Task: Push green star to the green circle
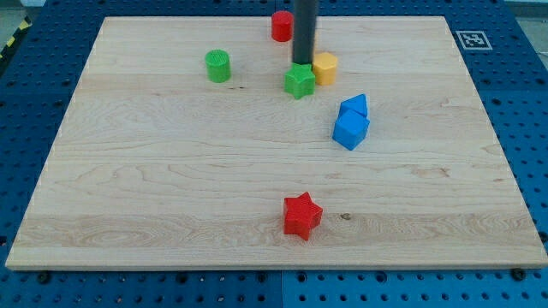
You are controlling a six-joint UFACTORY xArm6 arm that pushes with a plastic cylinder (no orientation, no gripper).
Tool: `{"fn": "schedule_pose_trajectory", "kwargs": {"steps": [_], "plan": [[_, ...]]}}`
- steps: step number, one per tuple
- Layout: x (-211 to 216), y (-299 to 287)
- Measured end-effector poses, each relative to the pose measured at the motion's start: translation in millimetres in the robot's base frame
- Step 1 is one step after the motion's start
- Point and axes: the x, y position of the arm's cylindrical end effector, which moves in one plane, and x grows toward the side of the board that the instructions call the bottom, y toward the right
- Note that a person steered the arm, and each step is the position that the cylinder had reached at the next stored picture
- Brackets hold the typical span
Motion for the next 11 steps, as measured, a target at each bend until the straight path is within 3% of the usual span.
{"fn": "schedule_pose_trajectory", "kwargs": {"steps": [1, 3, 4, 6, 11], "plan": [[15, 42], [57, 45], [56, 43], [50, -21], [28, -27]]}}
